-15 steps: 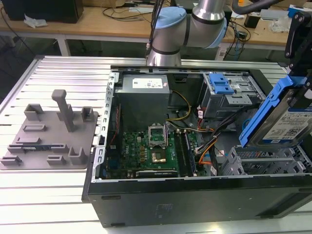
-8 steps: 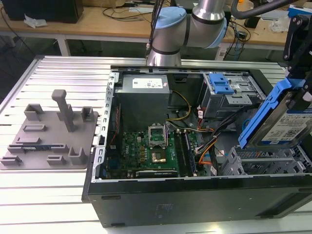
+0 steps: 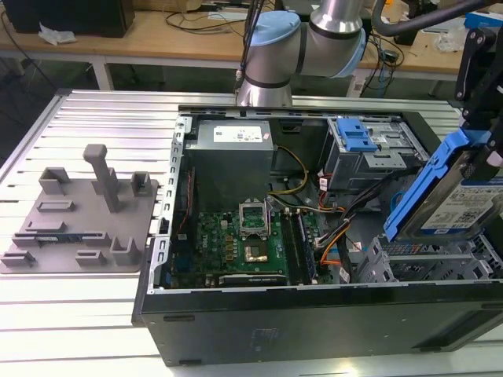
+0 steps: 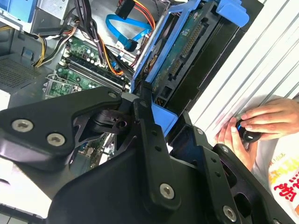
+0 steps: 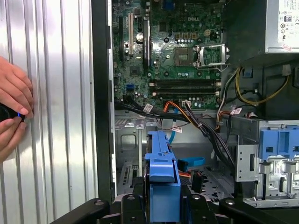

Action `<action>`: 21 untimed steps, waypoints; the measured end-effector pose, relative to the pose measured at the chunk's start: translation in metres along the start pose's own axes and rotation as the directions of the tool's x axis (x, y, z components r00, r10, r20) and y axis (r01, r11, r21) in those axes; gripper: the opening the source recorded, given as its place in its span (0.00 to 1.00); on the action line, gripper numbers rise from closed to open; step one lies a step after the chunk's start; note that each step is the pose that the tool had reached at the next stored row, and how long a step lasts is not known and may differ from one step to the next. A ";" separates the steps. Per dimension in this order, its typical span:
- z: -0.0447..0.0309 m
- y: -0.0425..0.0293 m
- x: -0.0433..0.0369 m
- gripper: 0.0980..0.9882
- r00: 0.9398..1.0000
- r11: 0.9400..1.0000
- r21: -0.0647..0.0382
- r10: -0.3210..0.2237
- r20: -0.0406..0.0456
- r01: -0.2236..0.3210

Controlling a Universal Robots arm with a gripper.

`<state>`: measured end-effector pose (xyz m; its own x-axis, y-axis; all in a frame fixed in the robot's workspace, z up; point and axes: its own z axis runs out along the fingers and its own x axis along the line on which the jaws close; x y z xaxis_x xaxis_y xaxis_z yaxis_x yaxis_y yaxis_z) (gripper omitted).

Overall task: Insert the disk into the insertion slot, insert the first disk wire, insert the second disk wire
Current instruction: 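Insert the disk into the insertion slot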

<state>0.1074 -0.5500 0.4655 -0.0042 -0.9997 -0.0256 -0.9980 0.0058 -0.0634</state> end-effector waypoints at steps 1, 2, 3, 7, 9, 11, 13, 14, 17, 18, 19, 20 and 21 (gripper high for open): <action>0.0006 0.0000 0.0003 0.30 1.000 1.000 0.000 -0.001 0.000 0.001; 0.0009 0.0000 0.0004 0.30 1.000 1.000 0.000 -0.001 0.000 0.001; 0.0015 0.0001 0.0007 0.30 1.000 1.000 0.000 -0.002 0.000 0.002; 0.0031 0.0002 0.0011 0.30 1.000 1.000 0.000 -0.004 0.000 0.004; 0.0044 0.0003 0.0013 0.30 1.000 1.000 0.000 -0.005 0.000 0.005; 0.0058 0.0004 0.0018 0.30 1.000 1.000 0.000 -0.005 0.000 0.005; 0.0066 0.0004 0.0021 0.30 1.000 1.000 0.000 -0.006 0.000 0.006; 0.0072 0.0004 0.0024 0.30 1.000 1.000 0.000 -0.006 0.000 0.006; 0.0089 0.0006 0.0032 0.30 1.000 1.000 -0.001 -0.006 0.000 0.006; 0.0094 0.0006 0.0036 0.30 1.000 1.000 -0.001 -0.006 0.000 0.006; 0.0098 0.0006 0.0038 0.30 1.000 1.000 -0.001 -0.006 0.000 0.006; 0.0105 0.0007 0.0041 0.30 1.000 1.000 -0.001 -0.006 0.000 0.006; 0.0111 0.0007 0.0043 0.30 1.000 1.000 -0.001 -0.006 0.000 0.006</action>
<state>0.1074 -0.5540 0.4543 0.0014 -0.9997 -0.0257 -0.9980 0.0002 -0.0628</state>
